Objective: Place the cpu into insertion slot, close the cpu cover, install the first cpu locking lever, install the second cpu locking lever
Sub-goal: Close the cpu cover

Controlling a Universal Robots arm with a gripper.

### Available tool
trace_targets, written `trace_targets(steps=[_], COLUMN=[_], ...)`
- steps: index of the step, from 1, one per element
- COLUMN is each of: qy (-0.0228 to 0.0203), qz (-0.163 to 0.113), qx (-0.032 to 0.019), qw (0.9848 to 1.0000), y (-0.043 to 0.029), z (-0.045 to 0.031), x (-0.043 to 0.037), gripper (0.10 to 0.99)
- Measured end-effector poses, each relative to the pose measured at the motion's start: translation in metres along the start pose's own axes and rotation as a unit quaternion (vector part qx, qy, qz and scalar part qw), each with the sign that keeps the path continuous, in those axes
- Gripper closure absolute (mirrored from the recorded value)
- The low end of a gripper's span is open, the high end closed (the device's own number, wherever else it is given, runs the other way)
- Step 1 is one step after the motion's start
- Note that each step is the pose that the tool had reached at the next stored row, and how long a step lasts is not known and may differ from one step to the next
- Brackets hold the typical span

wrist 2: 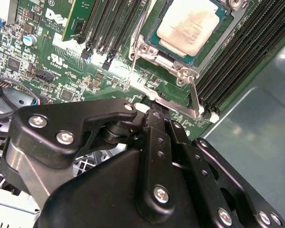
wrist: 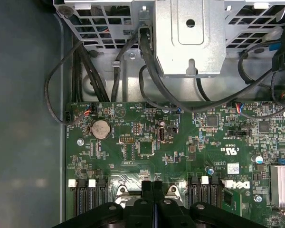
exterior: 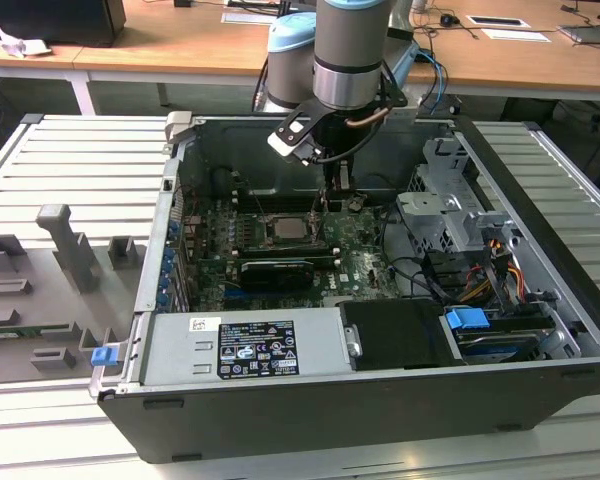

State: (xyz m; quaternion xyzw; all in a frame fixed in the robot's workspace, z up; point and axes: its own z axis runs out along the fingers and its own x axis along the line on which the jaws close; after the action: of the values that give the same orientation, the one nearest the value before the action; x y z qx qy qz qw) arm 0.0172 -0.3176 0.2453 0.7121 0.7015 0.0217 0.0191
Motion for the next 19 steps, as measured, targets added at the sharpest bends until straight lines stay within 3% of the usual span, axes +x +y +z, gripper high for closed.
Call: trace_targets(steps=[19], qy=[0.0000], qz=[0.000], qx=[0.0000], qw=[1.0000], y=[-0.0051], z=[-0.0001], x=[-0.0001], gripper=[0.980])
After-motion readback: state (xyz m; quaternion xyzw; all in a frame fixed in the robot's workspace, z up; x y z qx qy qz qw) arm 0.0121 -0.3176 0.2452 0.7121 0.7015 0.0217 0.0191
